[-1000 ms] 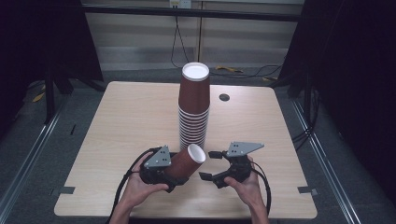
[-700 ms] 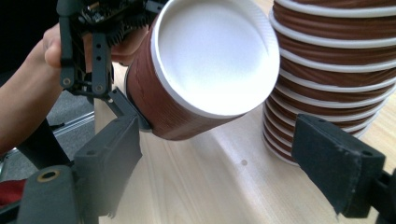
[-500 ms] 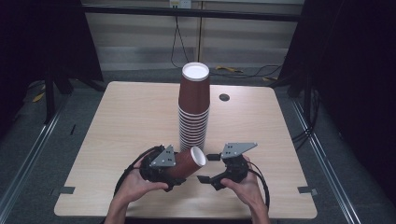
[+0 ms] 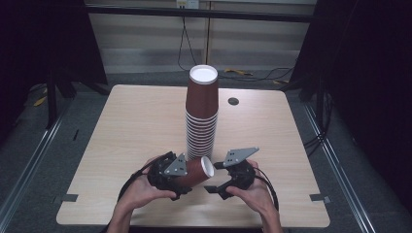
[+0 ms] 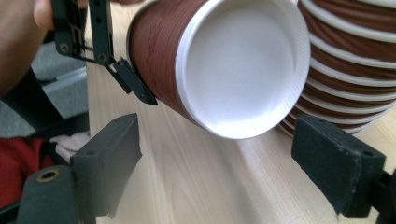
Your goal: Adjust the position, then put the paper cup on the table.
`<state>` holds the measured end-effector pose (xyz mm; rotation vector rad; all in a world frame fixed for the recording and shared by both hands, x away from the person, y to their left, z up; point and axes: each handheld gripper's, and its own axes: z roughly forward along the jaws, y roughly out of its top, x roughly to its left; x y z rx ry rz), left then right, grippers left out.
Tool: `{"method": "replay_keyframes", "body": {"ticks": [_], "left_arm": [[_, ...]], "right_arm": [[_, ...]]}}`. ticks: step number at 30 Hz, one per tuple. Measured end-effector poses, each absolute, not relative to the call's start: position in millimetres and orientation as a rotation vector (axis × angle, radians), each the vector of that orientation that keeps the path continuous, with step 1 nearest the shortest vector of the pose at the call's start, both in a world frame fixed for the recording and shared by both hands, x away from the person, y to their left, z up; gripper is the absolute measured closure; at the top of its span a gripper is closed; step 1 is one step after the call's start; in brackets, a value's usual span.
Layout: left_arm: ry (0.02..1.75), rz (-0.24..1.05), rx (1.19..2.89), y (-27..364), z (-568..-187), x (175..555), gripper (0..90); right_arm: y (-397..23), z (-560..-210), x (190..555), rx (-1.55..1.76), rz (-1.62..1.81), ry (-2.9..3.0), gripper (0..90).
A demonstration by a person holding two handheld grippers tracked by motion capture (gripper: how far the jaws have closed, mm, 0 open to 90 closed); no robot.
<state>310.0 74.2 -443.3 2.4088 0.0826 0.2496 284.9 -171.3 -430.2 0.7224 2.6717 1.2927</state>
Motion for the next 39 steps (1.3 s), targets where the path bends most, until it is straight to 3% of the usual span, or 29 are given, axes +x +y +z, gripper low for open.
{"method": "replay_keyframes", "body": {"ticks": [24,35,39], "left_arm": [[-0.024,0.321,2.563,63,-440,305,14.8],[-0.016,0.316,2.547,56,-440,298,14.8],[-0.105,0.335,2.599,54,-438,300,14.8]], "right_arm": [[-154,-428,302,0.613,1.058,2.837,17.8],[-150,-428,305,0.546,0.979,2.928,17.0],[-149,-429,308,0.558,0.97,2.952,16.7]]}}
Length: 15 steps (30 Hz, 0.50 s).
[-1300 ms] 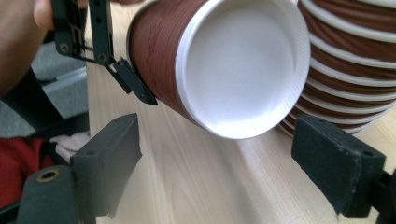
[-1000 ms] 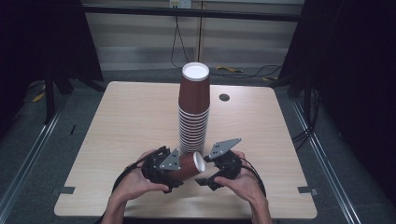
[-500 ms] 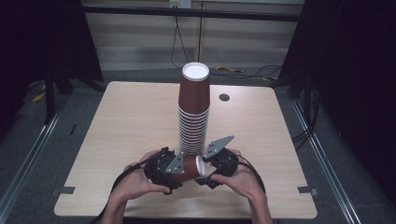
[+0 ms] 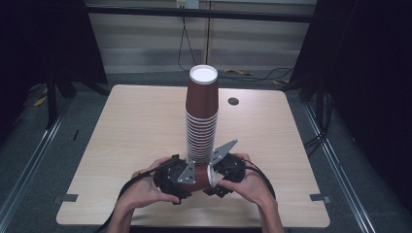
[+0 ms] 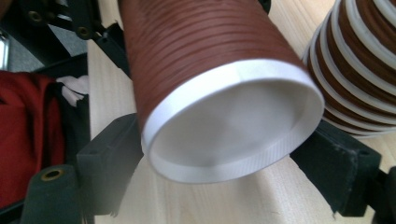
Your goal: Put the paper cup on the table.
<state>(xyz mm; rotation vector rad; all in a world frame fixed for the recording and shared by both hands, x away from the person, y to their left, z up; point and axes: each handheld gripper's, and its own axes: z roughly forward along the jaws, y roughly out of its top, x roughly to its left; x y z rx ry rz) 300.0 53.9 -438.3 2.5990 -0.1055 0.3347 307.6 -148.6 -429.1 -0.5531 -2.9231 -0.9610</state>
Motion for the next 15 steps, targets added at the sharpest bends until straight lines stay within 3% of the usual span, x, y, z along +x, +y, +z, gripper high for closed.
{"method": "replay_keyframes", "body": {"ticks": [3,6,15], "left_arm": [[-0.09,0.317,2.578,50,-441,297,14.9],[-0.164,0.343,2.619,47,-438,299,14.9],[-0.162,0.28,2.597,40,-441,295,14.8]], "right_arm": [[-147,-432,310,-0.523,-0.938,-2.931,13.6],[-146,-433,311,-0.53,-0.927,-2.926,14.0],[-145,-432,312,-0.458,-0.985,-2.862,16.5]]}}
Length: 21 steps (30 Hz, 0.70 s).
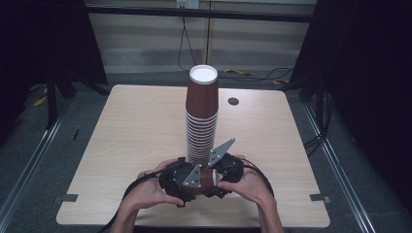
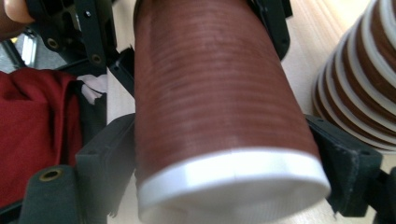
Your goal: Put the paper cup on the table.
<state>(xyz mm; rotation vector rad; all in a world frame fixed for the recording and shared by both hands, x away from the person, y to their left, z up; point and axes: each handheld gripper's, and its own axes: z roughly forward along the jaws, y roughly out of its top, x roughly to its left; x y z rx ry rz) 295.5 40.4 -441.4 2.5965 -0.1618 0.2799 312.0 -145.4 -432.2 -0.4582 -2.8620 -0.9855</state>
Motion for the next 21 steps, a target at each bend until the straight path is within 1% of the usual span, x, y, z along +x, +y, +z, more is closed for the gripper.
{"method": "replay_keyframes", "body": {"ticks": [3,4,5,15,16,18,19,21], "left_arm": [[-0.159,0.273,2.587,41,-442,295,14.8],[-0.166,0.275,2.583,41,-442,296,14.8],[-0.129,0.261,2.557,42,-443,294,14.9],[-0.181,0.277,2.541,48,-444,298,12.7],[-0.15,0.259,2.513,48,-446,297,12.5],[-0.195,0.26,2.523,50,-443,299,12.3],[-0.157,0.238,2.489,51,-444,298,12.2],[-0.149,0.234,2.469,53,-443,299,12.2]], "right_arm": [[-144,-432,311,-0.448,-0.983,-2.852,20.2],[-144,-432,311,-0.45,-0.977,-2.853,20.3],[-144,-432,311,-0.45,-0.975,-2.853,20.4],[-143,-432,310,-0.446,-0.998,-2.86,22.2],[-143,-432,310,-0.449,-1.0,-2.859,22.3],[-144,-431,310,-0.452,-1.001,-2.86,22.3],[-144,-431,309,-0.457,-0.995,-2.855,22.3],[-145,-430,309,-0.451,-1.013,-2.853,22.4]]}}
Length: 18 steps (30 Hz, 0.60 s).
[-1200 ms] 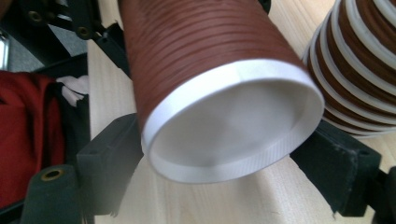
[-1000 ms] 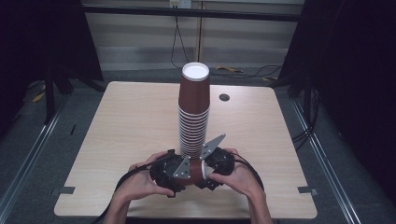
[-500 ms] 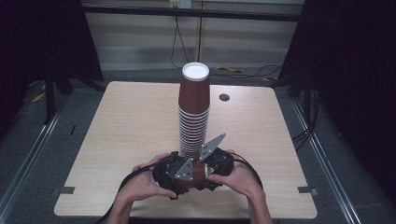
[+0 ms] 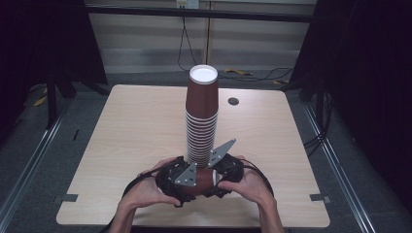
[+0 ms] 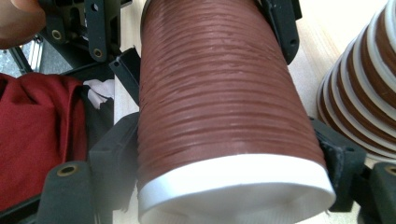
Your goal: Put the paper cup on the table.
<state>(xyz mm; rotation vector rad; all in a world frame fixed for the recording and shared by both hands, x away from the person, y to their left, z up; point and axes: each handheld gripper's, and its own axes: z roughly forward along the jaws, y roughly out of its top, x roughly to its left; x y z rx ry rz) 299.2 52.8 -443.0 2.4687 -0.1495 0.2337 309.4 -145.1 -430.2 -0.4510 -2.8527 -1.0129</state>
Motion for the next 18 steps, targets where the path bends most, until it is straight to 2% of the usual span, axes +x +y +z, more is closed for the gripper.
{"method": "replay_keyframes", "body": {"ticks": [2,5,18], "left_arm": [[-0.188,0.261,2.477,55,-440,302,12.2],[-0.125,0.228,2.435,55,-441,302,12.3],[-0.143,0.191,2.35,64,-439,308,12.8]], "right_arm": [[-146,-430,310,-0.455,-1.02,-2.846,22.4],[-145,-429,309,-0.475,-1.02,-2.85,22.4],[-148,-428,309,-0.469,-1.053,-2.844,22.9]]}}
